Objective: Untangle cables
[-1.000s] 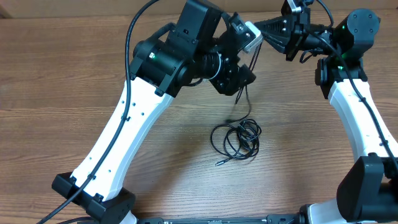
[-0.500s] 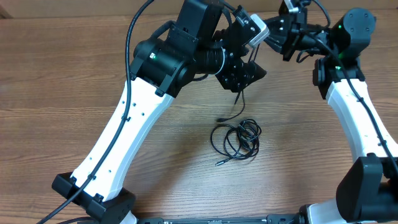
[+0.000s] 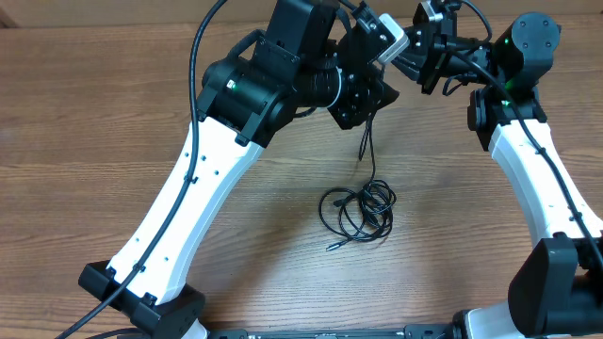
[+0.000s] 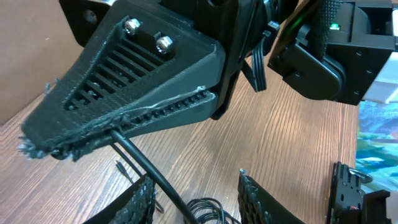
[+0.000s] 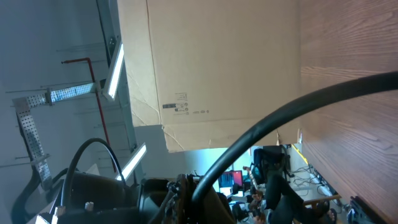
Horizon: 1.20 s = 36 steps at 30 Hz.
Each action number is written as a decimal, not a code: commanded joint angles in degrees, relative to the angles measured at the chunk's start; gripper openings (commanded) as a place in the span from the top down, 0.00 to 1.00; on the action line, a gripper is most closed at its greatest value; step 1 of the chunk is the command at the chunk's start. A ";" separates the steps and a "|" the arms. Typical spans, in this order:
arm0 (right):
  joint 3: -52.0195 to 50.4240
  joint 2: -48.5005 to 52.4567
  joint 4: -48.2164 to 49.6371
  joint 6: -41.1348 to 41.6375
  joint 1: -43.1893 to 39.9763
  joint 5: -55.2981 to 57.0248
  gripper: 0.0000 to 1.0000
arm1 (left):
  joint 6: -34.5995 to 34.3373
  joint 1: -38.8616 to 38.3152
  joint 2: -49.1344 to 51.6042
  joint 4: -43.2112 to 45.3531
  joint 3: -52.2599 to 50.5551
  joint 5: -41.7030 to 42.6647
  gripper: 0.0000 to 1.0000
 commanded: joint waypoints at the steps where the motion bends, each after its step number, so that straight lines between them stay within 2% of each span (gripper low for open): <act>1: 0.96 -1.60 0.39 0.24 0.50 0.09 0.96 | -0.83 -0.02 -0.61 0.68 0.59 -1.01 0.56; 3: 0.96 -1.60 0.39 0.24 0.81 0.11 0.96 | -0.96 -0.02 -0.61 0.87 0.59 -1.01 0.52; 7: 0.96 -1.60 0.37 0.26 1.14 0.09 0.96 | -4.94 -0.02 -0.50 2.36 0.59 -3.21 0.51; 17: 0.96 -1.60 0.39 1.77 1.14 -0.11 0.96 | -6.93 -0.11 0.83 3.04 0.59 -5.33 0.57; 20: 0.96 -1.60 0.39 1.73 1.14 -0.20 0.96 | -8.31 -0.11 1.66 3.10 0.59 -4.90 0.67; 24: 0.96 -1.60 0.39 1.73 1.14 -0.13 0.96 | -8.31 -0.13 1.66 3.50 0.59 -4.68 0.72; 28: 0.96 -1.60 0.39 1.73 1.14 -0.13 0.96 | -8.31 -0.11 1.66 3.41 0.59 -4.66 0.82; 36: 0.96 -1.60 0.39 1.73 1.14 -0.24 0.96 | -8.31 -0.11 1.66 3.45 0.59 -4.15 0.90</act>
